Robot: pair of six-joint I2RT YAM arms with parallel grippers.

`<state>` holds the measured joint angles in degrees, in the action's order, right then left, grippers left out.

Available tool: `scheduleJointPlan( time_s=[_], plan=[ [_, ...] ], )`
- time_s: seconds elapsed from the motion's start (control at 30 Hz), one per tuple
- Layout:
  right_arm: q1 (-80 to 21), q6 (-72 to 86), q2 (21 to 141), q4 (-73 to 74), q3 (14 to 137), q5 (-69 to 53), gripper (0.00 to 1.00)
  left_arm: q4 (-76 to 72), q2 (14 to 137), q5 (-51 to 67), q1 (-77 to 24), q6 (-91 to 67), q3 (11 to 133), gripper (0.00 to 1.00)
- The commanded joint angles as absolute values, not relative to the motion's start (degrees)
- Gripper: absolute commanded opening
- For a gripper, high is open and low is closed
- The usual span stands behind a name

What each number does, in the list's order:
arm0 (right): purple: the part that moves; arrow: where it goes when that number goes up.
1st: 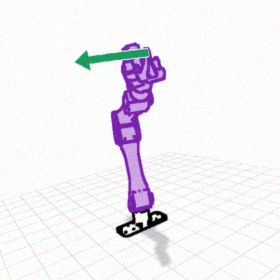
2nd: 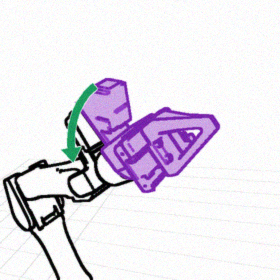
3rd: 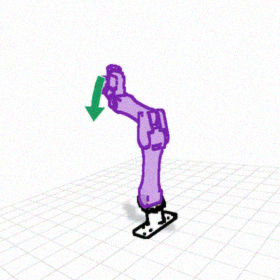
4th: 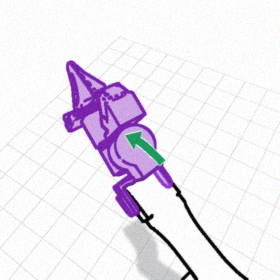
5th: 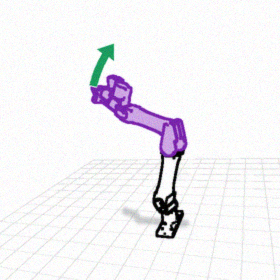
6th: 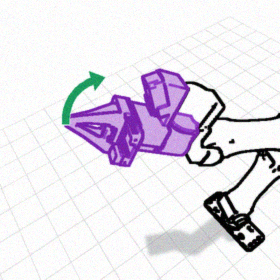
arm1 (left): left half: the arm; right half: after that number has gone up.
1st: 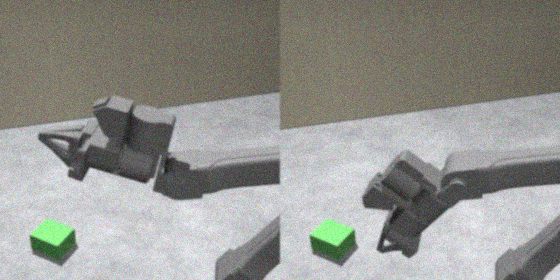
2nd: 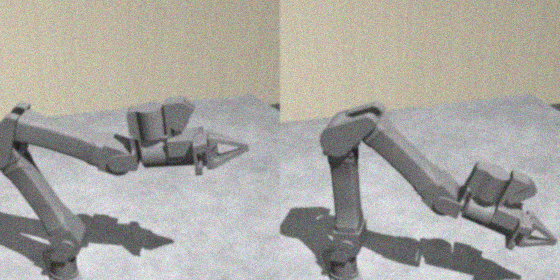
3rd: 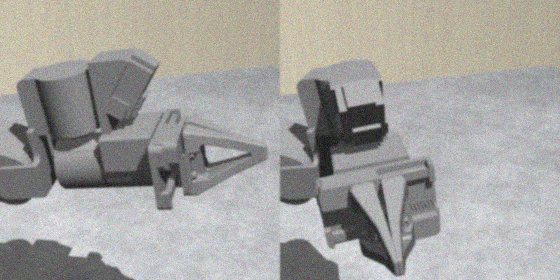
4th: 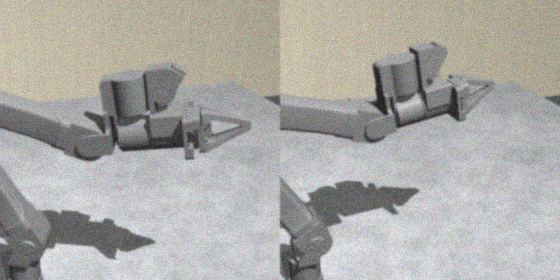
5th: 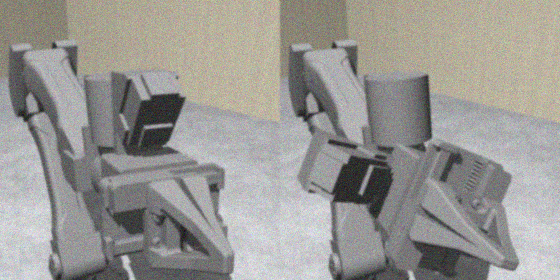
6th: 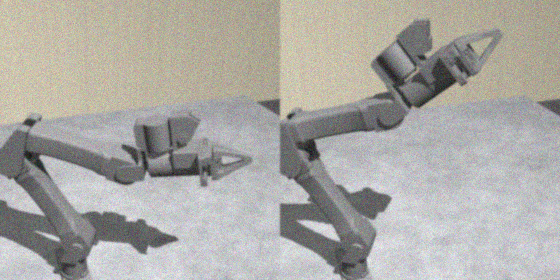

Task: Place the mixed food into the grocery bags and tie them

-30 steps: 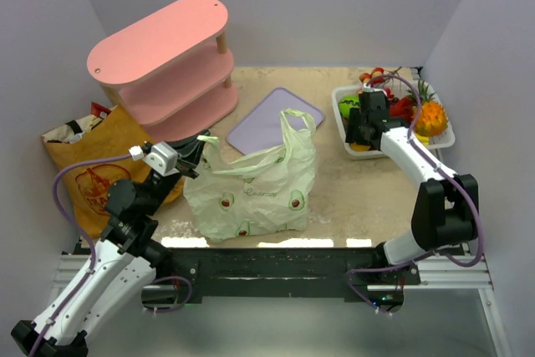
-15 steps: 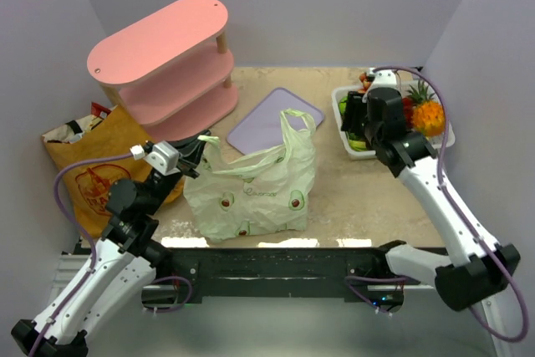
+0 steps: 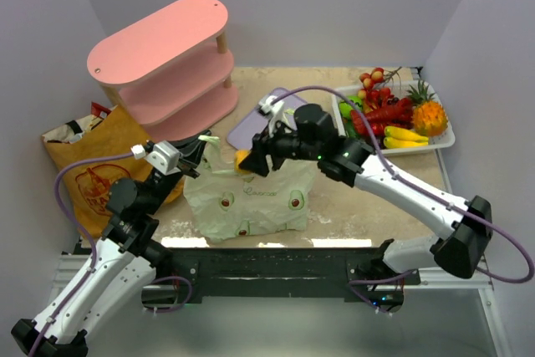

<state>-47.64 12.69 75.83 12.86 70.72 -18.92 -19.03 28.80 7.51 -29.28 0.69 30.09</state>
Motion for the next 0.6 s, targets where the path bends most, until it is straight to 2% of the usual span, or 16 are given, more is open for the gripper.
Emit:
scheduleJointPlan(
  time_s=[0.0,0.57],
  plan=[
    [-53.26,10.28,75.76,6.26,73.30,-27.16,0.13,-21.18,28.65,7.65,-29.09,1.58,30.85,0.00],
    [-54.14,11.87,87.44,0.18,78.75,-22.24,0.11,-21.09,27.86,7.74,-29.00,1.67,30.85,0.00]
  ],
)
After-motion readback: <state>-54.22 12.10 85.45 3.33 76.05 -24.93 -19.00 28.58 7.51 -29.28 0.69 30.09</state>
